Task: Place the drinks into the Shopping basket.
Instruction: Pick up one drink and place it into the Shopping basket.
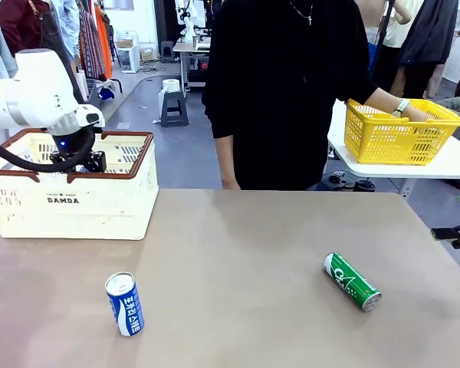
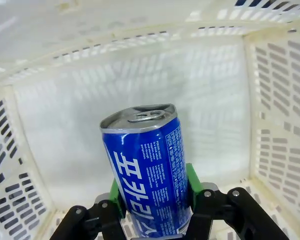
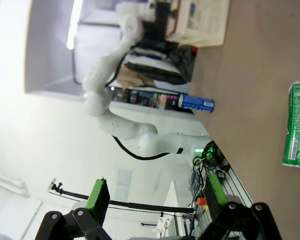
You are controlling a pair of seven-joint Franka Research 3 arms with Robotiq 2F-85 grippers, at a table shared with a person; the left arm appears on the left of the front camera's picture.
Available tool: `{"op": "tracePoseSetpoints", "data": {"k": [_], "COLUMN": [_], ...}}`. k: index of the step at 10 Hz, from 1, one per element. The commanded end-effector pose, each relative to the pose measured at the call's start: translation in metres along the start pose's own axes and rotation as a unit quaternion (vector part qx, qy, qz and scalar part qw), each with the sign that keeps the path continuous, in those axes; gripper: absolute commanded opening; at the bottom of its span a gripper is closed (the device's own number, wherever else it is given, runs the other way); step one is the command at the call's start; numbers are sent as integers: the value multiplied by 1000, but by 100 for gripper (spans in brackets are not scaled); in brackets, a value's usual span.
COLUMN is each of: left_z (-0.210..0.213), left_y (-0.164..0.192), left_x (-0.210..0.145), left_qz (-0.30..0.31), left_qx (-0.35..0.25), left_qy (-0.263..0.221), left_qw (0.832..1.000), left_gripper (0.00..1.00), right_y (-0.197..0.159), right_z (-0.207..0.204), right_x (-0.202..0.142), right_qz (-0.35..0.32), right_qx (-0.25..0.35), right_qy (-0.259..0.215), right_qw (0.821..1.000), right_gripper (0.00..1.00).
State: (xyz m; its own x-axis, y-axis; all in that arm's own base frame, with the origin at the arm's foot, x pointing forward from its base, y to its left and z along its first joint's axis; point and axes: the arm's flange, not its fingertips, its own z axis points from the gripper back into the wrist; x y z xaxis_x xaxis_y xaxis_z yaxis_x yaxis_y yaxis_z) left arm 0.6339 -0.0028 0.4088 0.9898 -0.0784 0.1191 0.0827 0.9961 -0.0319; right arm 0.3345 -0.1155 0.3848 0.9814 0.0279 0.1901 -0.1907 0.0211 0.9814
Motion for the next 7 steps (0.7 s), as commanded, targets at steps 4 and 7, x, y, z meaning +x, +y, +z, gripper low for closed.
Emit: {"op": "tracePoseSetpoints", "data": {"k": [4, 7], "left_z": [14, 30], "left_y": [-2, -2], "left_x": [11, 6], "left_qz": [18, 8], "left_qx": [4, -6], "left_qy": [11, 0], "left_qw": [1000, 1000], "left_gripper": [100, 100], "right_y": [6, 6], "right_z": [0, 0], "right_x": [1, 1], "right_qz": [-10, -10], "right_qx": [-1, -1], "right_qy": [5, 5], "right_qw": [1000, 1000], "right_gripper": [100, 100]}}
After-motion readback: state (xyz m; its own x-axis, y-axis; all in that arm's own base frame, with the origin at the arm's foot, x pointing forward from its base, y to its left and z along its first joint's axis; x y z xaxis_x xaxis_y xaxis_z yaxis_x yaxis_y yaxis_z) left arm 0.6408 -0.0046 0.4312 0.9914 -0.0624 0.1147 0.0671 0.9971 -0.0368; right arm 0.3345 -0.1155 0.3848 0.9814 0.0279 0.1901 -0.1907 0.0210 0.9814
